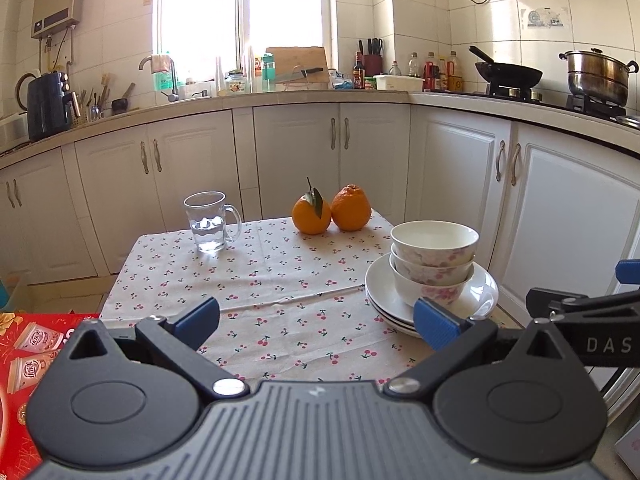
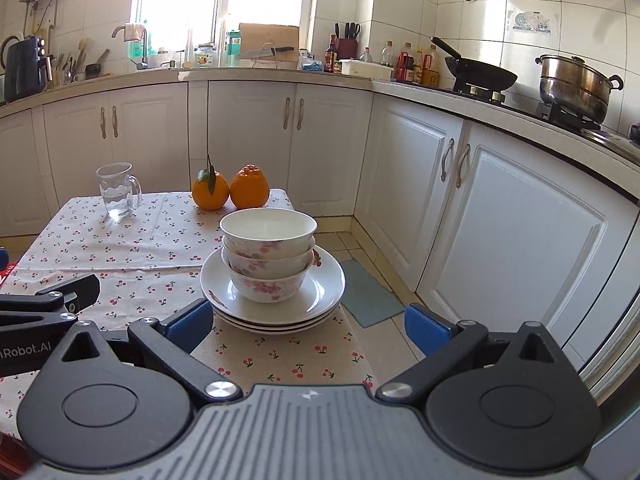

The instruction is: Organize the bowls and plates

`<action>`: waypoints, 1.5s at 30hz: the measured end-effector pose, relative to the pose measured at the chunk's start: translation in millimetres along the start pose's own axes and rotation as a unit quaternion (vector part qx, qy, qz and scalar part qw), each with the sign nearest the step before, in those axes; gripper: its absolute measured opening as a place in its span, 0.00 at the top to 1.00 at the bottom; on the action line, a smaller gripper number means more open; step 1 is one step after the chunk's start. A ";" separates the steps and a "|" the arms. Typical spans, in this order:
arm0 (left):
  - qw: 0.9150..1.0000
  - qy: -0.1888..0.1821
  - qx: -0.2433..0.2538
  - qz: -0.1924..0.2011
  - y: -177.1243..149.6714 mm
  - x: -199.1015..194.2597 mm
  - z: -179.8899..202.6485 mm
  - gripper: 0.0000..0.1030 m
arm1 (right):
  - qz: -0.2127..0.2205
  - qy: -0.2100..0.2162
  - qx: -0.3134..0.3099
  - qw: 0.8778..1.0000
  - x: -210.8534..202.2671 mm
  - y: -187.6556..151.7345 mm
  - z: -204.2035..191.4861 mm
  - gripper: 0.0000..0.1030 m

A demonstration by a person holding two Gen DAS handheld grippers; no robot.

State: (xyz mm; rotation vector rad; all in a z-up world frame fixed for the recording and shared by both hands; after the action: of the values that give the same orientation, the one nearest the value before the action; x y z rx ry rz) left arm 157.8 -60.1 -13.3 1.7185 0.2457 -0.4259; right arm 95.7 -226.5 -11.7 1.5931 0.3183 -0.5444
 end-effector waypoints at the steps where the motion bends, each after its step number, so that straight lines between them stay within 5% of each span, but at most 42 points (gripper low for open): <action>1: 1.000 0.000 0.000 0.000 0.2 0.0 0.5 0.00 | 0.000 -0.001 0.000 1.000 -0.1 0.1 -0.2 0.00; 45: 1.000 -0.004 -0.005 -0.012 -0.9 -1.1 0.3 0.01 | 0.008 -0.020 -0.006 1.000 -3.6 3.3 -0.3 0.00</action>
State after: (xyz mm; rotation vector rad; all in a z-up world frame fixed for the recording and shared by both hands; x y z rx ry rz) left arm 156.4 -60.1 -13.6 1.7055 0.2625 -0.4476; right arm 94.4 -226.1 -7.0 1.5699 0.2788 -0.5609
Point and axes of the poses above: each gripper's, at about its wrist camera, not at the fingertips, and x roughly the way its jaws point, z to its right, y to its top, the point moved 10 cm from there along x, roughly the way its jaws point, and after that the axes turned 15 degrees about y, right-handed, at the moved point
